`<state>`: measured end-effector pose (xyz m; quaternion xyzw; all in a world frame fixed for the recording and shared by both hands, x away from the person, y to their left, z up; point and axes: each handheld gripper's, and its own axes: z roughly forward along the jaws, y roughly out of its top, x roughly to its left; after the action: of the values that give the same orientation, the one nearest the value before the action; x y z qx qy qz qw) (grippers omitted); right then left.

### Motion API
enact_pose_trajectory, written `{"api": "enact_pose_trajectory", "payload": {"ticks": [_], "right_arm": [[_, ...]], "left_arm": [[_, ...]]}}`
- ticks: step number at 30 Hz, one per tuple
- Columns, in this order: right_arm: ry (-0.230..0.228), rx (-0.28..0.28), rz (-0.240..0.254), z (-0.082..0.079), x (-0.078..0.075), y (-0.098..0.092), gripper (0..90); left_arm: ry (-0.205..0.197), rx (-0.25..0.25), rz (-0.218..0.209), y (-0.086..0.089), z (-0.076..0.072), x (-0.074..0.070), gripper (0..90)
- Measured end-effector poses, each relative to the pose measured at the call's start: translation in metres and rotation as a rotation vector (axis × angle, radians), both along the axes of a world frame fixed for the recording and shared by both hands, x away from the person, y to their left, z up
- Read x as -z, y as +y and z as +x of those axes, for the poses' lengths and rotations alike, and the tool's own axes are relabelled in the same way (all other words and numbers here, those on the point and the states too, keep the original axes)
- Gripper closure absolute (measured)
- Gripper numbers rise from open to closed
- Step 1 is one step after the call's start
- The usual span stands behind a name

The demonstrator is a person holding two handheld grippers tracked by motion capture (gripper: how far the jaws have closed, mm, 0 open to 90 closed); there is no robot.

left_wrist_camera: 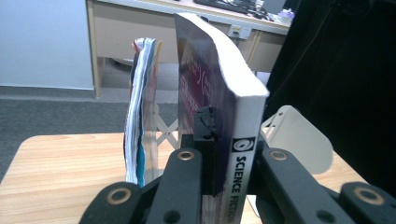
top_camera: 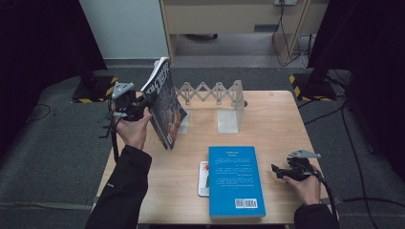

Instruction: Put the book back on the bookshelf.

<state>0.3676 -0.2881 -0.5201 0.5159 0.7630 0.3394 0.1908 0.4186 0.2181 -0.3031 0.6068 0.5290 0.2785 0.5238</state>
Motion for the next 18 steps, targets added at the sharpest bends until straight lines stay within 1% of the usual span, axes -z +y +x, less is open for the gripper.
{"api": "enact_pose_trajectory", "payload": {"ticks": [3,5,8,13,15,16,18], "right_arm": [[0.001,0.0,0.0,0.0,0.0,0.0,25.0],[0.002,0.002,-0.001,0.001,0.0,0.0,25.0],[0.003,-0.002,-0.003,0.001,0.0,0.0,25.2],[0.003,-0.005,-0.007,0.001,0.001,0.0,25.2],[0.004,-0.006,-0.007,0.001,0.001,0.0,25.3],[0.004,-0.006,-0.007,0.001,0.001,0.0,25.3],[0.005,-0.005,-0.007,0.001,0.001,0.0,25.3]], "left_arm": [[0.0,-0.011,0.015,-0.003,0.005,0.003,81.8],[-0.002,-0.018,0.017,-0.004,0.007,0.004,81.8],[-0.014,-0.037,0.022,-0.006,0.01,0.006,81.8],[-0.027,-0.059,0.047,-0.01,0.017,0.012,81.8],[-0.023,-0.068,0.054,-0.012,0.022,0.017,81.8],[-0.023,-0.068,0.054,-0.012,0.022,0.017,81.8],[-0.016,-0.073,0.061,-0.016,0.026,0.021,81.8]]}}
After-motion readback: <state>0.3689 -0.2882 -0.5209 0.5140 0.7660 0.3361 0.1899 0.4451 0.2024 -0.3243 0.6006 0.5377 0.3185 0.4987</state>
